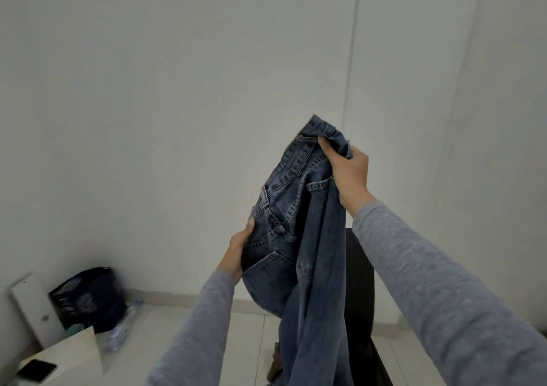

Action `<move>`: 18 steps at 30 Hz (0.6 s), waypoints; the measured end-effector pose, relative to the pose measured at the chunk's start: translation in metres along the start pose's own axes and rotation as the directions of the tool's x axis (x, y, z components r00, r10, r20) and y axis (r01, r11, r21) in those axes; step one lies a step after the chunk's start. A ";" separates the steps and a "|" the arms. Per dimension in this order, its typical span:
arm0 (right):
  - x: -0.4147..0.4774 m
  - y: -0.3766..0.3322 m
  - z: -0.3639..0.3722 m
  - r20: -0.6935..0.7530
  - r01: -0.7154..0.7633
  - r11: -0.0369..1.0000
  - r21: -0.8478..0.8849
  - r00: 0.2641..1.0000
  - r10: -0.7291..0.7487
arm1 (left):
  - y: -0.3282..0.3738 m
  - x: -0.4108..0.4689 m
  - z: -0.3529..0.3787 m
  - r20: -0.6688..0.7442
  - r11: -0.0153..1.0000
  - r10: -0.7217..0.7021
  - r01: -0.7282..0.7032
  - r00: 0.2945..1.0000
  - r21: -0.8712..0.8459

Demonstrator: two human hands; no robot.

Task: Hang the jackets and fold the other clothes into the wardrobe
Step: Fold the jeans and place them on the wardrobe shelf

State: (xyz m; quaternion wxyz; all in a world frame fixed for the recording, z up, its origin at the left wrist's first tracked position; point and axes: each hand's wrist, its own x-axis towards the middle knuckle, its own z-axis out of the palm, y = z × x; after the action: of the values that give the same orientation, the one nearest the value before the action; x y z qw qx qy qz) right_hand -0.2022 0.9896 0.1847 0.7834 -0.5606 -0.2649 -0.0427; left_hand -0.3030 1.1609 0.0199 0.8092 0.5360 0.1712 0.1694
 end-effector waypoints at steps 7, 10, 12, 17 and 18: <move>0.009 -0.005 -0.021 -0.072 -0.033 0.998 0.044 0.997 0.036 | -0.015 -0.005 -0.012 0.022 0.992 -0.086 0.084 0.996 0.096; 0.014 -0.007 -0.029 -0.049 0.007 0.996 -0.086 0.999 -0.012 | 0.008 -0.002 0.001 -0.074 0.991 0.135 -0.136 0.988 -0.014; 0.014 -0.009 -0.035 0.012 0.087 0.970 -0.227 0.996 -0.087 | 0.024 0.002 0.003 -0.177 0.975 0.219 -0.223 0.960 -0.003; 0.014 -0.011 -0.049 0.053 0.221 0.893 -0.391 0.975 -0.217 | 0.074 0.005 0.000 -0.222 0.937 0.347 -0.328 0.911 0.118; 0.016 -0.012 -0.052 0.010 0.208 0.901 -0.381 0.975 -0.221 | 0.086 0.002 0.001 -0.211 0.926 0.374 -0.352 0.903 0.137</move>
State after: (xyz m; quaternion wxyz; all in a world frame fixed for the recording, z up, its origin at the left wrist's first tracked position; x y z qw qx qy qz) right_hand -0.1741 0.9420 0.1900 0.6549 -0.6682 -0.2983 -0.1887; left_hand -0.3079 1.1924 0.0996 0.7110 0.5728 0.1701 0.3707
